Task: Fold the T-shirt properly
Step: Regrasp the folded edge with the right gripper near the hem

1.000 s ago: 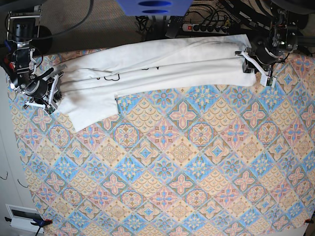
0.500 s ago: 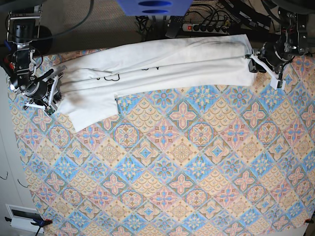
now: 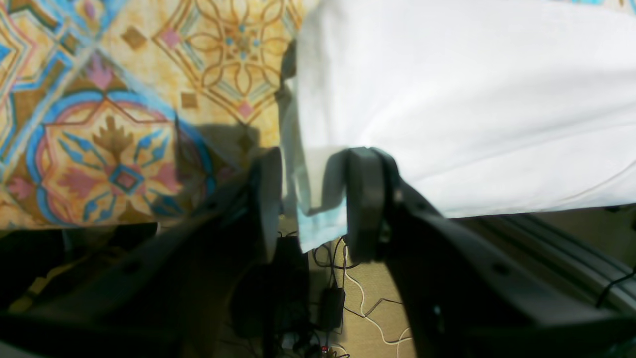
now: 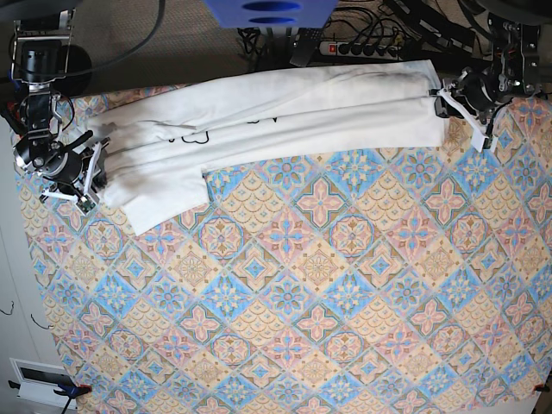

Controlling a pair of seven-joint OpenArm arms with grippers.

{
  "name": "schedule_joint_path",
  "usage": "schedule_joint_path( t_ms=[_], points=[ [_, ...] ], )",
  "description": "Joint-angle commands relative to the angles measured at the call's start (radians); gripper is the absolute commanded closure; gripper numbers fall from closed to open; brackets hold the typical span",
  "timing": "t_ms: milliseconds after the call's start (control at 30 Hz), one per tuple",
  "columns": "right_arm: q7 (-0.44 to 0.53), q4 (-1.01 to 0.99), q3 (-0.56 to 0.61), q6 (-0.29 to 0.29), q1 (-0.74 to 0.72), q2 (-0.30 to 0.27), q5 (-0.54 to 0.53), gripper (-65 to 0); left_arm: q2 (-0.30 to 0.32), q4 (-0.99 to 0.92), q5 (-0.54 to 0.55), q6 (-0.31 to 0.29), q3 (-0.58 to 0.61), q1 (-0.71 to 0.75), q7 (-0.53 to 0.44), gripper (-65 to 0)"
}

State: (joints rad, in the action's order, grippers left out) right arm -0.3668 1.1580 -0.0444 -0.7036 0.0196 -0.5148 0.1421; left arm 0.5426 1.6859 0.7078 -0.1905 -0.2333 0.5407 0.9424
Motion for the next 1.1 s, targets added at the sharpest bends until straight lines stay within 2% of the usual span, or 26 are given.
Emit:
schedule_joint_path(
  t_ms=[0, 133, 233, 533, 600, 867, 1000, 1067],
  points=[
    [-0.002, 0.018, -0.007, 0.005, -0.014, -0.023, -0.008, -12.6, 0.014, 0.012, 0.002, 0.0, -0.008, 0.0, -0.007, -21.7],
    [-0.019, 0.026, -0.007, 0.005, -0.013, -0.023, -0.008, -19.9, 0.012, 0.01, 0.0, 0.0, -0.004, -0.001, -0.006, -21.7],
    [-0.019, 0.076, -0.013, 0.005, -0.013, -0.023, -0.008, -22.9, 0.009, 0.0, -0.001, 0.001, -0.001, -0.001, -0.006, -21.7],
    [-0.051, 0.187, -0.062, 0.005, -0.01, -0.023, -0.008, -23.2, 0.009, -0.097, -0.001, 0.004, 0.076, -0.058, -0.013, -21.7],
    [-0.051, 0.211, -0.064, 0.005, -0.007, -0.023, -0.008, -23.2, -0.009, -0.097, -0.003, 0.006, 0.081, -0.084, -0.009, -21.7],
    [-0.051, 0.233, -0.064, 0.005, 0.035, -0.023, -0.008, -23.3, -0.039, -0.097, -0.13, 0.007, 0.114, -0.104, -0.006, -21.7],
    [-0.051, 0.233, -0.064, 0.005, 0.035, -0.023, -0.008, -23.3, -0.039, -0.099, -0.15, 0.007, 0.114, -0.104, 0.005, -21.9],
    [-0.051, 0.233, -0.062, 0.005, 0.035, -0.023, -0.008, -23.3, -0.039, -0.12, -0.15, 0.007, 0.113, -0.106, 0.036, -24.5]
  ],
)
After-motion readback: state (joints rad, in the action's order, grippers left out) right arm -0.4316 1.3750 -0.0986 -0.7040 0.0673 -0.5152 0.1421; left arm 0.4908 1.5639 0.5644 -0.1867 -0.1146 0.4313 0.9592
